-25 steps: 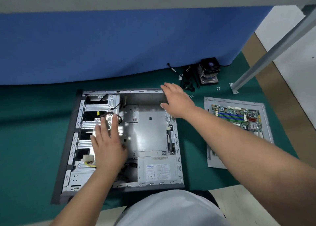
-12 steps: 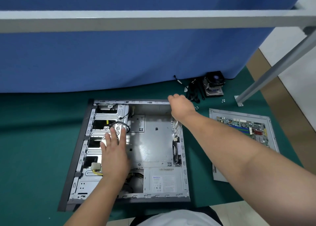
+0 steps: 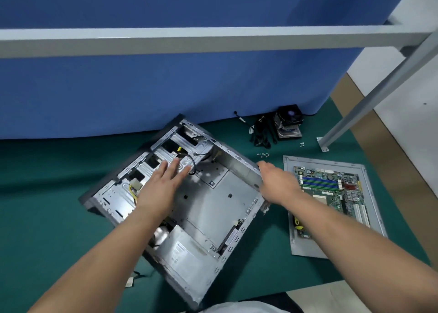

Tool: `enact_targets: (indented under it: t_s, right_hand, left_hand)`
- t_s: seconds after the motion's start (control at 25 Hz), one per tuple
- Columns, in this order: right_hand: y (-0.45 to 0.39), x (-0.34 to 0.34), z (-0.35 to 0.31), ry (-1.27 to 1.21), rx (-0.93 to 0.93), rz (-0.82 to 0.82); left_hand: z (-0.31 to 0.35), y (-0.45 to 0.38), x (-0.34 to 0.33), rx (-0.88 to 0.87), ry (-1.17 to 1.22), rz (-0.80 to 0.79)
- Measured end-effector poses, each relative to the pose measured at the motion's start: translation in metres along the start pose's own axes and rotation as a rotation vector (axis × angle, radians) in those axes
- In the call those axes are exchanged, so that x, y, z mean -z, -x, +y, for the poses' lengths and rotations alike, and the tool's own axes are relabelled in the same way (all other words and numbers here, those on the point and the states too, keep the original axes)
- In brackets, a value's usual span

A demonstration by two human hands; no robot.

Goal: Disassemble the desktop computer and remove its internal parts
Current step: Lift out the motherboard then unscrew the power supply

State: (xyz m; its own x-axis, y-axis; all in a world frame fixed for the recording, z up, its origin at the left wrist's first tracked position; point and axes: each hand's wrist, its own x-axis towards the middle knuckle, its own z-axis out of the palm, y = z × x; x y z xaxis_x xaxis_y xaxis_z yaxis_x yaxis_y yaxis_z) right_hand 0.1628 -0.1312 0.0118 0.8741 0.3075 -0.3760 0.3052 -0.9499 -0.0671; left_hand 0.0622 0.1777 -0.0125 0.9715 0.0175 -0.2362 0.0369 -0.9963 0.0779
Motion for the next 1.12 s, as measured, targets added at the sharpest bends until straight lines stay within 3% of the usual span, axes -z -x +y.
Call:
enact_targets:
  t_s: [0.48,0.56,0.64,0.72,0.8,0.96,1.12]
  right_hand:
    - [0.066,-0.025,0.004,-0.118,-0.214,-0.174]
    - [0.060,-0.017,0.006,-0.158,-0.202,-0.211]
    - [0.048,-0.010,0.005,-0.215,-0.170,-0.234]
    - [0.025,-0.001,0.000,-0.285,-0.146,-0.196]
    - [-0.001,0.009,-0.010,-0.333,-0.136,-0.153]
    - [-0.029,0.009,-0.019,-0.470,-0.190,-0.112]
    - [-0.025,-0.003,-0.019,-0.424,-0.232,-0.041]
  left_hand:
    - [0.028,-0.057,0.018,-0.140,-0.146,-0.006]
    - [0.031,-0.048,0.014,-0.101,-0.095,0.073]
    - [0.028,-0.033,0.011,-0.062,0.013,0.247]
    - [0.021,-0.011,0.006,0.012,0.181,0.419]
    - [0.010,0.010,0.001,0.192,0.328,0.473]
    - [-0.011,0.039,-0.007,0.574,0.569,0.320]
    - [-0.022,0.038,-0.008,0.599,0.646,0.207]
